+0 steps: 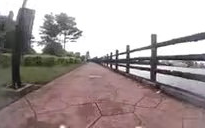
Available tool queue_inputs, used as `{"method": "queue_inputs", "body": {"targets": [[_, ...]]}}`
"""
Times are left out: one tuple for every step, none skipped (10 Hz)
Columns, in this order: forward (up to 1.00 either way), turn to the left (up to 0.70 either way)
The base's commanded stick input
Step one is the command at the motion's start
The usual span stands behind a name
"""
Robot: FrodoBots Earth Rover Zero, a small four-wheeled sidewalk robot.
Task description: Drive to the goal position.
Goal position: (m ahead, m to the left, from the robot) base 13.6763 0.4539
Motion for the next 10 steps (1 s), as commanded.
{"method": "queue_inputs", "body": {"targets": [[1.0,0.07],[1.0,0.07],[1.0,0.07],[1.0,0.07],[1.0,0.07],[1.0,0.07],[1.0,0.07],[1.0,0.07],[1.0,0.07],[1.0,0.07]]}}
